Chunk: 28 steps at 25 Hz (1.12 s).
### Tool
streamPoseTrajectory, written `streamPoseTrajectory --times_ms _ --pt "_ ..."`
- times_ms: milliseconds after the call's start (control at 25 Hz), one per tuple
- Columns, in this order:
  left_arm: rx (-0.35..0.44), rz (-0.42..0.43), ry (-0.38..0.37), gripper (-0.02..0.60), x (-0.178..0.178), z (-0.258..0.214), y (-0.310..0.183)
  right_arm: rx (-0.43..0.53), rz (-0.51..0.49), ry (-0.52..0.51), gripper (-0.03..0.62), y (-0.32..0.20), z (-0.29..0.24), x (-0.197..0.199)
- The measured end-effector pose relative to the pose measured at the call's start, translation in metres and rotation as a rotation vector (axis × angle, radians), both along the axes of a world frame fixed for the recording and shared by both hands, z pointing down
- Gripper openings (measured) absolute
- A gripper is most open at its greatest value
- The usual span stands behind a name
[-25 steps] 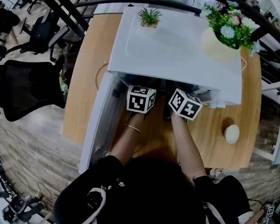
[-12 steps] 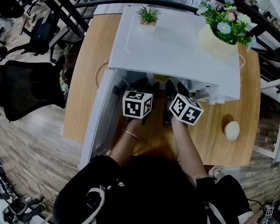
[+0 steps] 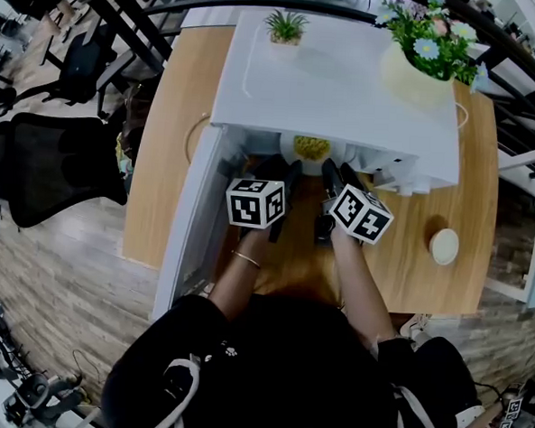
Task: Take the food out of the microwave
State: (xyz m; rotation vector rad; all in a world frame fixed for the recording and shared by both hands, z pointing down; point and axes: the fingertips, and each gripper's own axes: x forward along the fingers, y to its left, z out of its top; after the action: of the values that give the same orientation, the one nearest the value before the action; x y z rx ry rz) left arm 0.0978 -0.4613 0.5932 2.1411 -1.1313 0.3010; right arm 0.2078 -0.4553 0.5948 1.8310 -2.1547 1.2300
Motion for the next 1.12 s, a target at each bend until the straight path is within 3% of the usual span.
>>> streamPoseTrajectory --times_ms 120,360,760,1120 --pt "-0.02 0.005 0.017 0.192 0.004 0.006 0.003 -0.026 -0.001 -0.045 0.192 0.003 0.005 -0.004" --pt "-0.037 -0.022 0.09 0.166 0.01 0.004 0.009 -0.038 0.005 -0.091 0.117 0.008 0.005 -0.007" --pt "0.006 -0.03 0.136 0.153 0.013 -0.02 0.032 0.052 0.019 -0.143 0.095 0.03 -0.021 -0.003" --pt "0.046 -0.008 0.145 0.153 0.024 -0.044 0.088 0.114 0.022 -0.176 0.075 0.084 -0.051 0.011"
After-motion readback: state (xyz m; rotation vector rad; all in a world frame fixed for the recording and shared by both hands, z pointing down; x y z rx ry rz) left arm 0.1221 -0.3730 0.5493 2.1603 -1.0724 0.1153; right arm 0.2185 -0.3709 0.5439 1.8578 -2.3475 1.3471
